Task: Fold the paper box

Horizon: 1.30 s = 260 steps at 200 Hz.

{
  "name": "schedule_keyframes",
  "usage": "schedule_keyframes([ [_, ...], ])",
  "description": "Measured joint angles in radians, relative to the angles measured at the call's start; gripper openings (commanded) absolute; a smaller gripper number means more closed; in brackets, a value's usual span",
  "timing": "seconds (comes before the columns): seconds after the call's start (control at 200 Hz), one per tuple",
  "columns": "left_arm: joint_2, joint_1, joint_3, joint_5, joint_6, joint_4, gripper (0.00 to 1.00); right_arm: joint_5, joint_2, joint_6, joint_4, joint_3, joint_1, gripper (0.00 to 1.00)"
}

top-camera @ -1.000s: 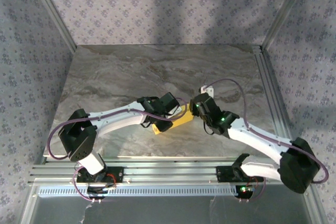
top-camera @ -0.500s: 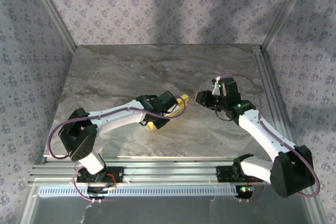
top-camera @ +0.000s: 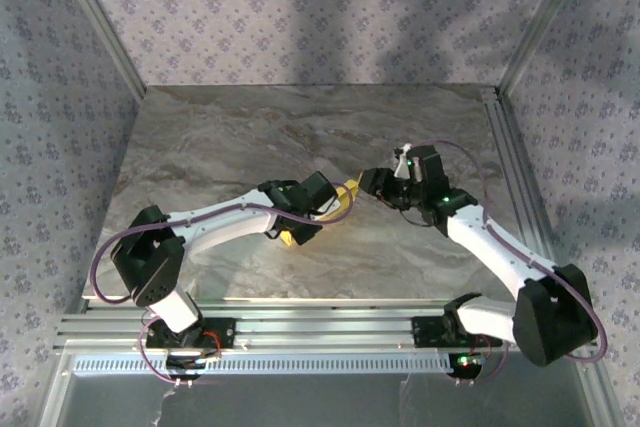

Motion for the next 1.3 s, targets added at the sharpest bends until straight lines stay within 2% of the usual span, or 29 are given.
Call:
schedule_keyframes([
  [0.075,0.0,0.002,0.0,0.0,0.0,0.0,0.0,0.006,0.022,0.043,0.025,0.0,0.013,0.54],
  [0.275,0.0,0.006,0.0,0.003,0.0,0.0,0.0,0.016,0.04,0.117,0.067,0.0,0.011,0.52],
  [0.585,0.0,0.02,0.002,0.016,0.0,0.0,0.0,0.006,0.134,0.157,0.141,-0.002,-0.006,0.32],
  [0.904,-0.001,0.039,0.002,0.041,0.0,0.0,0.0,-0.013,0.154,0.164,0.22,-0.015,-0.006,0.19],
  [1.099,-0.003,0.053,0.002,0.06,0.0,0.002,0.1,-0.008,0.166,0.151,0.248,-0.022,0.004,0.18],
  [1.299,-0.003,0.056,0.001,0.065,0.001,0.003,0.27,0.03,0.169,0.121,0.253,-0.028,0.019,0.17],
])
